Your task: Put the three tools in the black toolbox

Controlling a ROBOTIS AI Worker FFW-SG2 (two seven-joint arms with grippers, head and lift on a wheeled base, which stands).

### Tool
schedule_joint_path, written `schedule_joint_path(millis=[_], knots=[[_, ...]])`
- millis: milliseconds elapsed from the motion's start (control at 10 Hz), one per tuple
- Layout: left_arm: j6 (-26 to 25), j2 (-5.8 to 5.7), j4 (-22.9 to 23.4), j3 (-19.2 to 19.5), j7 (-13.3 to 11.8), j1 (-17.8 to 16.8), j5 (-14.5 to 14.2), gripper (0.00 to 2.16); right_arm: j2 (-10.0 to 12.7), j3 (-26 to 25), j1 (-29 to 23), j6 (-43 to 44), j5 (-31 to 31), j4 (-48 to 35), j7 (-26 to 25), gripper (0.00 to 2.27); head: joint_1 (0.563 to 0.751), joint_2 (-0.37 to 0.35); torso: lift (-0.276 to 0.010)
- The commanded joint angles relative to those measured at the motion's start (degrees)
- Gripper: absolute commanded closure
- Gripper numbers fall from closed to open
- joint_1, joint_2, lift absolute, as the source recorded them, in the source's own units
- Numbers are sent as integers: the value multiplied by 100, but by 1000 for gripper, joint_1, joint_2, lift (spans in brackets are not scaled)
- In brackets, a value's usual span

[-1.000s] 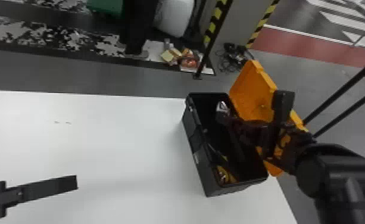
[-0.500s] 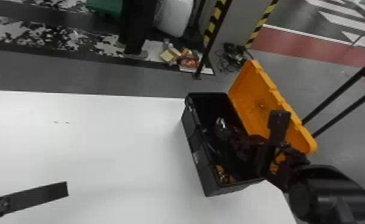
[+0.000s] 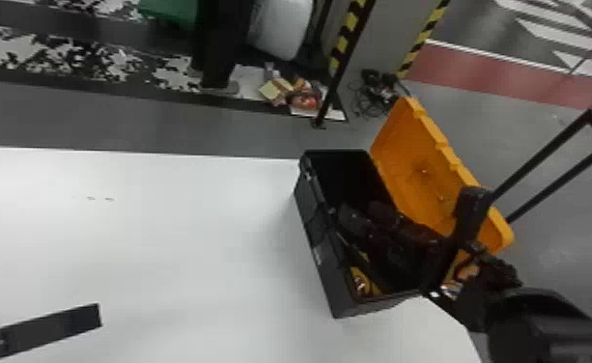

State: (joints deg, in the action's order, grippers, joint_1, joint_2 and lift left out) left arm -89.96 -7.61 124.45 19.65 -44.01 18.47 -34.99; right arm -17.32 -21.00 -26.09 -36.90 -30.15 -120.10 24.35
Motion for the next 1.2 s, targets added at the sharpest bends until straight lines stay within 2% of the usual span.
schedule_joint_path(millis=[0, 100, 300, 400, 500, 600, 700, 800, 900, 1000, 1100], knots=[[-7, 22, 70, 13, 165, 174, 28, 83, 334, -114, -379, 3, -430, -602, 53, 36, 695, -298, -55], [-7, 22, 79, 65, 182, 209, 107, 83, 572, -97, -608, 56, -562, -875, 167, 39, 695, -283, -55], [-7, 22, 264, 347, 147, 543, 203, 87, 853, 264, -1074, 829, -623, -1059, 237, 39, 695, -213, -55], [-7, 22, 475, 479, 191, 693, 458, 87, 967, 404, -1162, 1093, -597, -1051, 237, 39, 695, -168, -55], [-7, 22, 738, 646, 464, 869, 757, 87, 1055, 536, -1188, 1163, -456, -1042, 246, 39, 695, -143, -55], [-7, 22, 1055, 813, 1061, 904, 1030, 87, 1090, 694, -1170, 1216, -324, -989, 246, 39, 695, -88, -55], [-7, 22, 1134, 1103, 1448, 728, 1144, 87, 1090, 879, -1127, 1268, -122, -910, 237, 39, 695, -8, -55], [-7, 22, 1134, 1366, 1545, 403, 1249, 87, 1081, 958, -1074, 1304, -96, -787, 237, 39, 695, 97, -55], [-7, 14, 1134, 1586, 1536, -2, 1425, 87, 1073, 1046, -1012, 1321, -52, -681, 237, 39, 695, 143, -55], [-7, -39, 1134, 1700, 1527, -415, 1610, 87, 1046, 1151, -986, 1321, 10, -646, 237, 39, 695, 224, -55], [-7, -109, 1134, 1674, 1325, -801, 2058, 83, 1020, 1257, -977, 1427, 27, -594, 237, 39, 695, 262, -55]])
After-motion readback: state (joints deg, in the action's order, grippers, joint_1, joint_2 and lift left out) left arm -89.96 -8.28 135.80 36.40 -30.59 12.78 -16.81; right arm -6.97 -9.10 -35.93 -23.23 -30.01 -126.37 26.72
